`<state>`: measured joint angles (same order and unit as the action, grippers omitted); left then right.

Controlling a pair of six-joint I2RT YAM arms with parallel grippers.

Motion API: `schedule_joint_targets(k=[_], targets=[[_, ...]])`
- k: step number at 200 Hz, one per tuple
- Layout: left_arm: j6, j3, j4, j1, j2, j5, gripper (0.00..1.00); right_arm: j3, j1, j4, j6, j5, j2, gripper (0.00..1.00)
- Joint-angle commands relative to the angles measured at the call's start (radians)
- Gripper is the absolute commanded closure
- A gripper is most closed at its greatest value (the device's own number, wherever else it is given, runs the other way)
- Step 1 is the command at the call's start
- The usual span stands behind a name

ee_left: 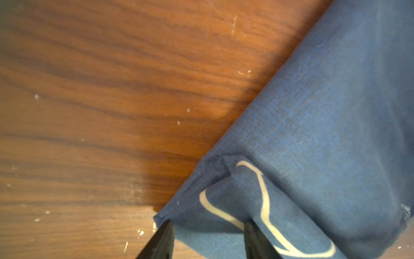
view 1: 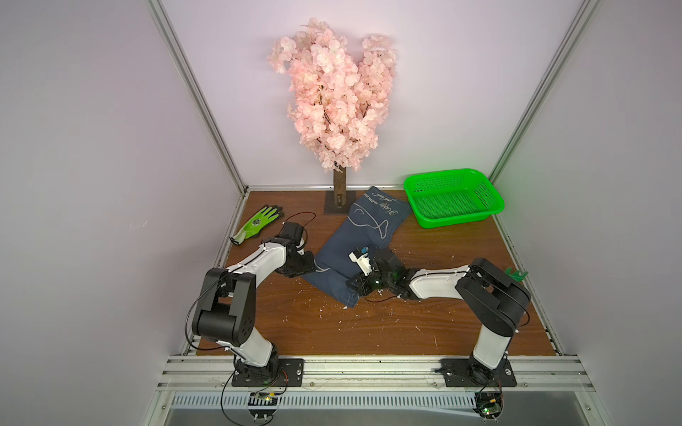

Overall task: Roll up the pillowcase
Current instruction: Roll the pillowcase at the center of the board.

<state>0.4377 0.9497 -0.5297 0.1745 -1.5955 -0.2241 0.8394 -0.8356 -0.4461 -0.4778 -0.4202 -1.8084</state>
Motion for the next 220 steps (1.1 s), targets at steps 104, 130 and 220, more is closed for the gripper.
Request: schedule_joint_targets(k=[104, 130, 220], targets=[[-0.103, 0.046, -0.004, -0.009, -0.128, 0.034, 0.54, 0.03, -0.011, 0.145, 0.192, 0.224, 0.03, 0.73], [-0.116, 0.037, -0.005, -0.009, -0.142, 0.044, 0.56, 0.035, -0.036, 0.217, 0.299, 0.327, 0.082, 0.71], [-0.133, 0.068, -0.023, -0.009, -0.194, 0.036, 0.58, 0.083, -0.305, 0.24, 0.759, 0.649, 0.186, 0.48]])
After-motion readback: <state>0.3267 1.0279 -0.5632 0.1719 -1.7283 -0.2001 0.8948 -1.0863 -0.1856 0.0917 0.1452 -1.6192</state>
